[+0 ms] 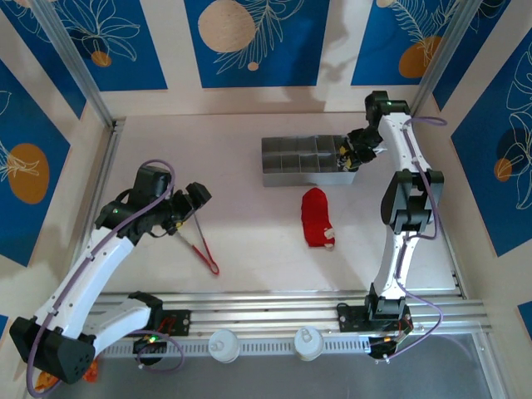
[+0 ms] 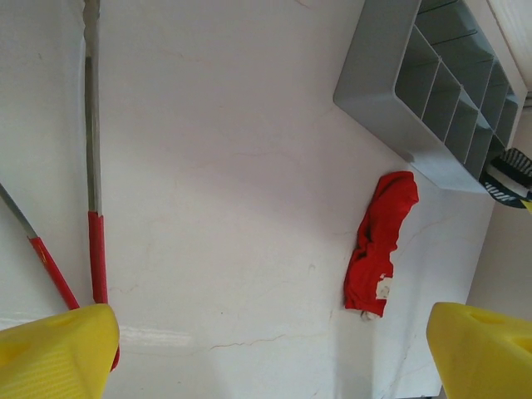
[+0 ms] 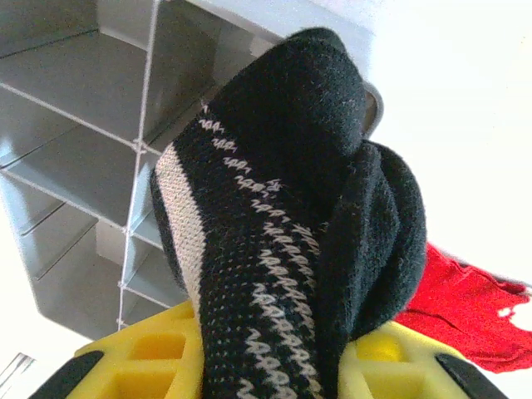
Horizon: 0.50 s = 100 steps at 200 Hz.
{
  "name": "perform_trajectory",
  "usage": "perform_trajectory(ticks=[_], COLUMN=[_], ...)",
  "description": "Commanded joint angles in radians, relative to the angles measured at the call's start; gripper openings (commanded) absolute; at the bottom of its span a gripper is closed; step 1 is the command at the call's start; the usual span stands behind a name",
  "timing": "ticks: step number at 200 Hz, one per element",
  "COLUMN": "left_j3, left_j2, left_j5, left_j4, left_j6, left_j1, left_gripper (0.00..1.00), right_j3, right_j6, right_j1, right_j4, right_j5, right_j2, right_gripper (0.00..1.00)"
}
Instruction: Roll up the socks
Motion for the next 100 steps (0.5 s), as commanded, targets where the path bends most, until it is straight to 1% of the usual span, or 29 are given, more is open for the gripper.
perform_trajectory(ticks=[1, 49, 100], left_j3=[-0.008, -0.015, -0.019], left_j2=[-0.019, -0.042, -0.05], left_j5=[-0.007, 0.005, 0.001], left_j4=[-0.019, 0.015, 0.015], left_j6=[-0.008, 0.001, -0.005], left_j1=[-0.008, -0.007, -0.007], left_gripper=[0.94, 0.94, 0.94], right_j3=[-0.006, -0.033, -0.083], right_j6=[0.001, 0.033, 0.081], right_j1=[-0.003, -0.023, -0.06], right_j4=[0.002, 0.05, 0.087], right_j5=[-0.063, -0.162, -0.229], right_j2=[0.019, 0.065, 0.078], right_gripper=[0.0, 0.0, 0.0])
